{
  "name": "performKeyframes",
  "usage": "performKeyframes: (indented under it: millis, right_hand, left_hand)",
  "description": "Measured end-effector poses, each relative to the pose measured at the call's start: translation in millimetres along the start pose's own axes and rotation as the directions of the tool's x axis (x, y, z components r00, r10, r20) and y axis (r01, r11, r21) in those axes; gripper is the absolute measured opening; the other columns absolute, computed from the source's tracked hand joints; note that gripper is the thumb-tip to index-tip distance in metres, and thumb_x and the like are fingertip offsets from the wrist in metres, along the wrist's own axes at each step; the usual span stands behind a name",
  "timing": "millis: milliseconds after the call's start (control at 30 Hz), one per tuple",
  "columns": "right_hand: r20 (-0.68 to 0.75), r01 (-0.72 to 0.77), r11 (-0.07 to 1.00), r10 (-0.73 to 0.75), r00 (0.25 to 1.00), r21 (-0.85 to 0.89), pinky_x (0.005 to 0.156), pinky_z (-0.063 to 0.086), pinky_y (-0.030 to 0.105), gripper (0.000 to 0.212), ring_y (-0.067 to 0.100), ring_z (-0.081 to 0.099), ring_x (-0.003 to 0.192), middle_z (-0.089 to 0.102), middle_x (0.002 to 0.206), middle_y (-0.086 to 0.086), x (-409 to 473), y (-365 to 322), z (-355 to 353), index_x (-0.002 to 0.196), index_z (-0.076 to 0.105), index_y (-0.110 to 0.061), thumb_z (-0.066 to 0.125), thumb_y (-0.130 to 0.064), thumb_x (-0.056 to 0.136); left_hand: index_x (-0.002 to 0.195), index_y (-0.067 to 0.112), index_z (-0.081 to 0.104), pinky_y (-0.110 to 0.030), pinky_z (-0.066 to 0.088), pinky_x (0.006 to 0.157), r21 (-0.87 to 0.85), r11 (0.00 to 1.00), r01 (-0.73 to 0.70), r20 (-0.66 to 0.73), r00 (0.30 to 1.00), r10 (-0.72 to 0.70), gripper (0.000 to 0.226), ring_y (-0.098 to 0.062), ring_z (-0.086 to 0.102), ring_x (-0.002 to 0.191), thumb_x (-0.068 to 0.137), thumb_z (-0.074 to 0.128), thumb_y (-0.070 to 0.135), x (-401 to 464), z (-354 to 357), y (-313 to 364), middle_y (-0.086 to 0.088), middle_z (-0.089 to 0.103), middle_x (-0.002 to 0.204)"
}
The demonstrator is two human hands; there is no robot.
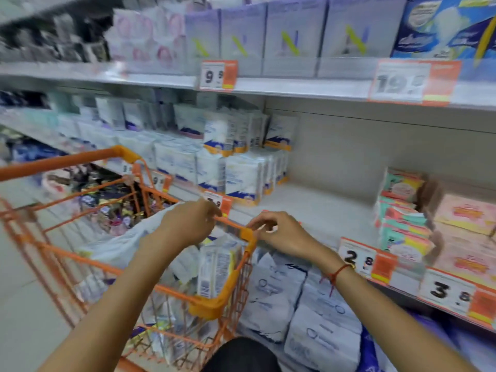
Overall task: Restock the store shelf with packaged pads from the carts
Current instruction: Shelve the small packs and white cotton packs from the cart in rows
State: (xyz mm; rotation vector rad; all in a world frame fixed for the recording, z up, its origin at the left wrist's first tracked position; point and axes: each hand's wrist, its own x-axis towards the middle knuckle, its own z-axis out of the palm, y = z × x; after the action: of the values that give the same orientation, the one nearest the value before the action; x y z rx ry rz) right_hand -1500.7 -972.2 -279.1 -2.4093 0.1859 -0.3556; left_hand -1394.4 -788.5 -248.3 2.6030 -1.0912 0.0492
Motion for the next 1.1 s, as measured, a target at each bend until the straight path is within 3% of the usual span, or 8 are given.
performKeyframes:
  millis: [133,233,400,567,700,933,1033,1100]
  right_hand:
    - [0.173,0.081,0.995,-0.069,0.982,-0.063,0.112,0.03,0.042,0.039,0.016,0.041,0.132,0.048,0.141,-0.006,12.6,-4.7,55.3,0.133,0.047,-0.039,0.043,-0.048,0.095]
    - [0.249,0.041,0.975,0.015,0.968,-0.218,0.116,0.011,0.045,0.053,0.014,0.041,0.127,0.057,0.126,-0.008,13.8,-7.8,66.1,0.141,0.035,-0.042,0.031,-0.063,0.092]
    - [0.257,0.036,0.996,-0.012,0.966,-0.087,0.104,0.04,0.038,0.069,0.013,0.049,0.119,0.05,0.134,-0.006,16.3,-6.0,53.6,0.138,0.038,-0.038,0.068,-0.054,0.078]
    - [0.017,-0.12,0.858,0.129,0.991,0.499,0.095,0.049,0.037,0.061,0.018,0.06,0.109,0.059,0.124,0.006,26.4,0.4,19.2,0.115,0.049,-0.048,0.079,-0.054,0.062]
    - [-0.025,-0.177,0.729,0.257,0.966,0.661,0.078,0.049,0.028,0.044,0.014,0.06,0.1,0.061,0.117,0.002,21.4,3.8,-4.1,0.125,0.049,-0.035,0.064,-0.04,0.084]
    - [0.167,-0.334,0.45,0.37,0.914,0.828,0.082,0.055,0.032,0.057,0.023,0.064,0.105,0.067,0.116,0.008,7.8,4.0,-20.4,0.118,0.058,-0.02,0.073,-0.046,0.069]
    - [0.179,-0.344,0.459,0.366,0.913,0.819,0.071,0.057,0.029,0.077,0.021,0.066,0.104,0.068,0.116,0.007,8.0,3.8,-19.2,0.129,0.051,-0.016,0.081,-0.038,0.062]
    - [0.137,-0.342,0.487,0.408,0.903,0.803,0.07,0.058,0.028,0.077,0.02,0.068,0.1,0.071,0.111,0.007,9.0,5.4,-16.1,0.13,0.049,-0.014,0.083,-0.037,0.064]
  left_hand:
    - [0.145,0.03,0.031,-0.046,0.026,0.11,0.397,0.903,0.165,0.1,0.97,-0.221,0.052,-0.029,0.026,0.139,0.097,0.036,0.05,-22.6,14.3,-46.5,-0.002,0.029,0.152]
    - [0.148,0.033,0.022,-0.047,0.02,0.112,0.543,0.833,0.101,0.08,0.982,-0.171,0.056,-0.026,0.021,0.142,0.097,0.03,0.055,-26.6,30.6,-48.7,-0.003,0.022,0.156]
    - [0.146,0.031,0.03,-0.053,0.004,0.117,0.498,0.857,0.134,0.026,0.985,-0.169,0.053,-0.022,0.023,0.143,0.097,0.038,0.05,-26.0,32.9,-39.9,0.001,0.03,0.153]
    - [0.146,0.031,0.031,-0.045,0.027,0.112,-0.084,0.996,0.0,0.123,0.992,0.01,0.051,-0.019,0.042,0.132,0.098,0.043,0.017,-19.2,16.1,-21.1,0.007,0.031,0.153]
    - [0.137,0.035,0.038,-0.026,0.046,0.091,-0.679,0.727,-0.098,0.062,0.98,0.191,0.061,-0.003,0.048,0.119,0.088,0.049,0.001,-8.6,14.4,3.8,0.023,0.047,0.127]
    - [0.122,0.038,0.049,-0.01,0.053,0.068,-0.864,0.489,-0.123,-0.113,0.992,0.051,0.057,0.004,0.061,0.094,0.076,0.077,0.021,-1.5,34.3,29.0,0.013,0.061,0.117]
    - [0.128,0.039,0.042,-0.028,0.054,0.091,-0.805,0.588,-0.071,0.02,0.989,0.148,0.059,-0.001,0.062,0.104,0.078,0.073,0.029,-6.0,21.8,17.2,0.016,0.059,0.122]
    - [0.134,0.038,0.04,-0.034,0.042,0.106,-0.482,0.873,-0.079,0.123,0.98,0.157,0.064,-0.006,0.051,0.119,0.079,0.073,0.034,-3.0,8.8,-1.7,0.02,0.051,0.13]
